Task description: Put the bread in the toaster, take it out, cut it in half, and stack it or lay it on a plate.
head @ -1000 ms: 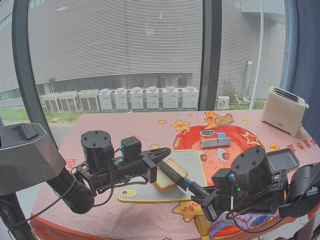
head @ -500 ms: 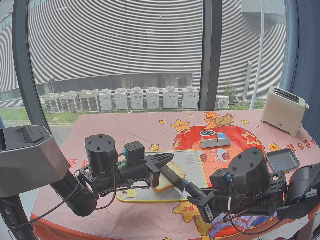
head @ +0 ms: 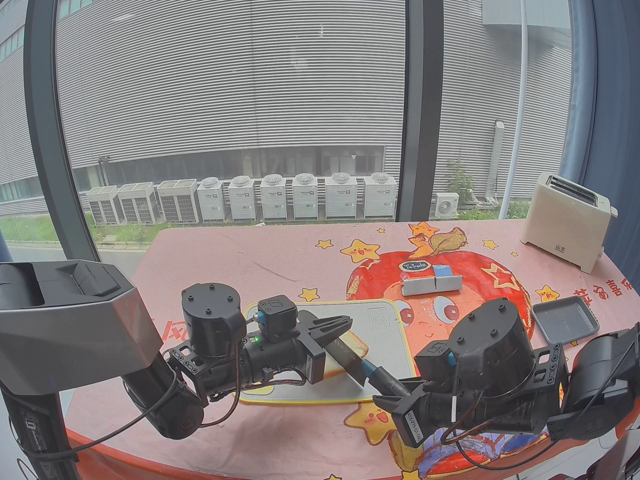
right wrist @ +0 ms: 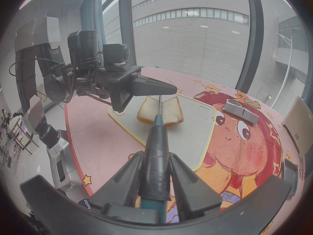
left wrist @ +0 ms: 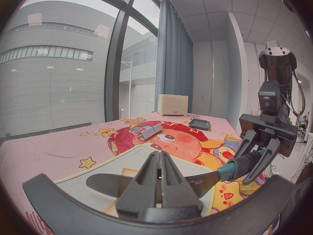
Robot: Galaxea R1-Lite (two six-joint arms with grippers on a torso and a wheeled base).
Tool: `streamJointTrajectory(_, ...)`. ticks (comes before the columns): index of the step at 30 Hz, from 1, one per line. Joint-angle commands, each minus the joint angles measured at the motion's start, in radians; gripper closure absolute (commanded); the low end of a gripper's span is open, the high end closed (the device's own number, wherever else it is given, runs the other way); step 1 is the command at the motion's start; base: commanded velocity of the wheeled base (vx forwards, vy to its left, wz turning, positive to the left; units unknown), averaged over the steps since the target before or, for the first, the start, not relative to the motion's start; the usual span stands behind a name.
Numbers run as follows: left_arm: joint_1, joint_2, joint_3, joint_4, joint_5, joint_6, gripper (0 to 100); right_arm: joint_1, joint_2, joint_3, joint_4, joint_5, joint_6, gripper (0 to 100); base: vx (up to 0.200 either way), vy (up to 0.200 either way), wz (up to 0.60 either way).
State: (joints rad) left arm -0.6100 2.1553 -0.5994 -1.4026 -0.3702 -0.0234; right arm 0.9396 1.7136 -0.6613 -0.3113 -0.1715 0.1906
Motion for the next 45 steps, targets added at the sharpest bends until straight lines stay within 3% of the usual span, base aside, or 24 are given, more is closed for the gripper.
streamJointTrajectory(1,-0.001,0.017,0.001,0.007,-0.001,-0.001,100,-0.001,0.004,0.0,0.003,0.0,0.0,100,0.0,0.0,0.0)
streamJointTrajectory(45,-0.001,0.054,0.012,0.002,0.001,-0.001,100,-0.001,0.008,0.0,-0.002,-0.002,0.001,100,0.0,0.0,0.0)
